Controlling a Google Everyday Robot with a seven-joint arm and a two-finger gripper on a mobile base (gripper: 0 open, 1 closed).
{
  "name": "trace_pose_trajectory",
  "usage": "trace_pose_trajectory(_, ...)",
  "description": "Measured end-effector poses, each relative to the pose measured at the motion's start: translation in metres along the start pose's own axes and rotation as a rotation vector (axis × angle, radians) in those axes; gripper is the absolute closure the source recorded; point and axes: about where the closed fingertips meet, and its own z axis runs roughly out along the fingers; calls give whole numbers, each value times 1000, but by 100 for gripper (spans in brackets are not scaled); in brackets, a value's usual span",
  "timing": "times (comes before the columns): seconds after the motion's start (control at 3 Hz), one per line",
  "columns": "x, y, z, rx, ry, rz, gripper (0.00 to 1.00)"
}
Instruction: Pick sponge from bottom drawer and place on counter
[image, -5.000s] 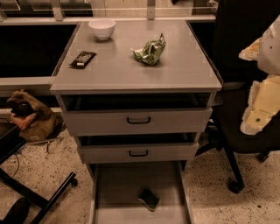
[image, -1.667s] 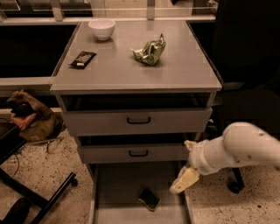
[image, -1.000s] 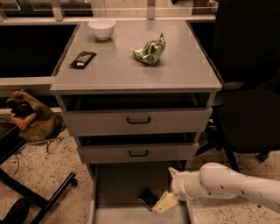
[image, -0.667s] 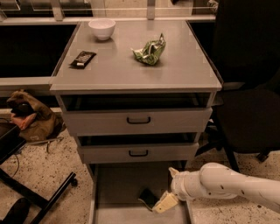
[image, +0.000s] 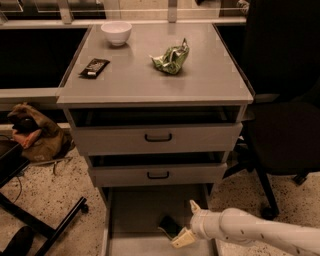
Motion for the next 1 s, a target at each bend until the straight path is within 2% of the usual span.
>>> trace_pose_trajectory(0.33, 43, -1, 59, 74, -35, 65, 0)
trace_pose_trajectory(0.67, 43, -1, 59, 74, -35, 65, 0)
trace_pose_trajectory(1.0, 52, -2, 72, 87, -7, 55, 0)
